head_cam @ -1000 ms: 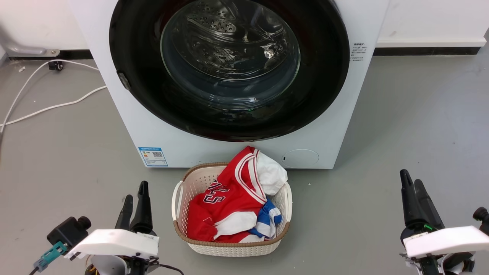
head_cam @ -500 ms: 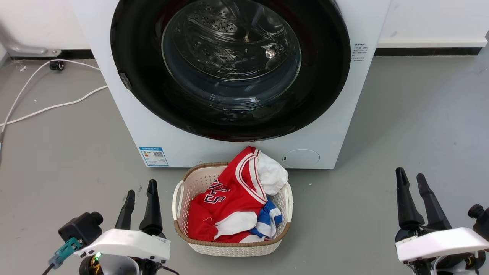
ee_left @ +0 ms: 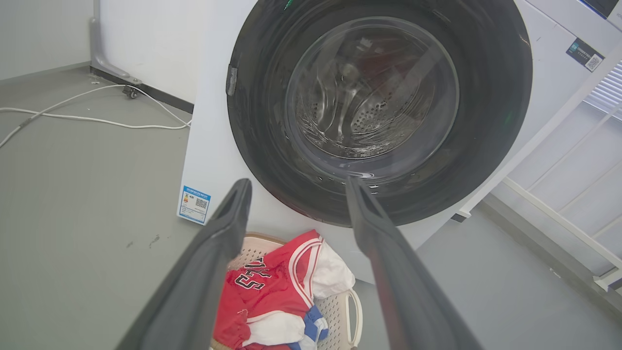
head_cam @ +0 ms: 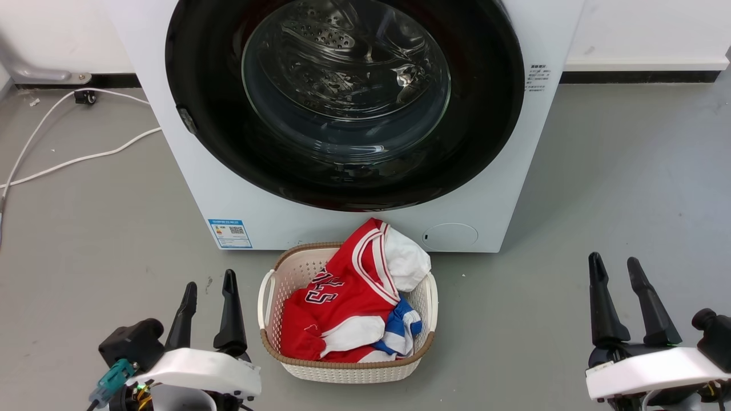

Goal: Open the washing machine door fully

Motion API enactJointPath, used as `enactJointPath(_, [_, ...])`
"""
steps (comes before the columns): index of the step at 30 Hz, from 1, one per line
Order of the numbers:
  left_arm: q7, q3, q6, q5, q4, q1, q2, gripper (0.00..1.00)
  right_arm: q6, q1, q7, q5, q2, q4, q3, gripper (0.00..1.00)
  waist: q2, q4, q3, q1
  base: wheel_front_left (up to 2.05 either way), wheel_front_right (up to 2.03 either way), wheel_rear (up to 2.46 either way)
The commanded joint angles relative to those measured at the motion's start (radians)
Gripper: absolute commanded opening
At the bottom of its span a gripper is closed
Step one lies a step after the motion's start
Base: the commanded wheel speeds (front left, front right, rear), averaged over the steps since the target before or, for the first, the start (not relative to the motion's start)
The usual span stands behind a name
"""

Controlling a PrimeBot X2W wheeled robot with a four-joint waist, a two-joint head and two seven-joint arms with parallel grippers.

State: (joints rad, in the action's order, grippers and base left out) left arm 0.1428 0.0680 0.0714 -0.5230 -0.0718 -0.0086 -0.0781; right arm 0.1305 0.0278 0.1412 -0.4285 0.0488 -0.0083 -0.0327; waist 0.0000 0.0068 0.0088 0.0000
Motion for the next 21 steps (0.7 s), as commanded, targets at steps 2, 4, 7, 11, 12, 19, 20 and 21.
enactJointPath(2, [0.013,0.009,0.003,0.042,0.015,0.000,-0.001,1.00,0.000,0.008,0.013,0.039,0.002,-0.020,0.002,1.00,0.0000,0.001,0.000,0.0000,0.00,0.00,0.00])
enactJointPath(4, [0.017,0.012,0.002,0.061,0.016,0.002,0.000,1.00,0.000,0.009,0.020,0.056,0.002,-0.023,0.002,1.00,0.0000,0.002,0.000,0.0000,0.00,0.00,0.00])
enactJointPath(7, [0.023,0.014,0.001,0.081,0.016,0.004,0.000,1.00,0.000,0.013,0.024,0.074,0.002,-0.026,0.002,1.00,0.0000,0.003,0.000,0.0000,0.00,0.00,0.00])
enactJointPath(11, [0.032,0.020,0.000,0.122,0.017,0.009,0.001,1.00,0.000,0.019,0.034,0.105,0.002,-0.032,-0.002,1.00,0.0000,0.003,0.001,0.0000,0.00,0.00,0.00])
enactJointPath(12, [0.035,0.021,-0.001,0.132,0.017,0.012,0.001,1.00,0.000,0.020,0.037,0.114,0.002,-0.033,-0.002,1.00,0.0000,0.003,0.000,0.0000,0.00,0.00,0.00])
enactJointPath(19, [0.052,0.027,-0.009,0.192,0.010,0.019,0.005,1.00,0.000,0.031,0.053,0.164,0.002,-0.043,-0.006,1.00,0.0000,0.001,-0.001,0.0000,0.00,0.00,0.00])
enactJointPath(20, [0.057,0.029,-0.014,0.208,0.003,0.021,0.006,1.00,0.000,0.034,0.057,0.180,0.002,-0.047,-0.006,1.00,0.0000,0.001,-0.001,0.0000,0.00,0.00,0.00])
enactJointPath(21, [0.058,0.030,-0.014,0.218,0.001,0.021,0.006,1.00,0.000,0.034,0.059,0.189,0.002,-0.049,-0.006,1.00,0.0000,0.000,-0.001,0.0000,0.00,0.00,0.00])
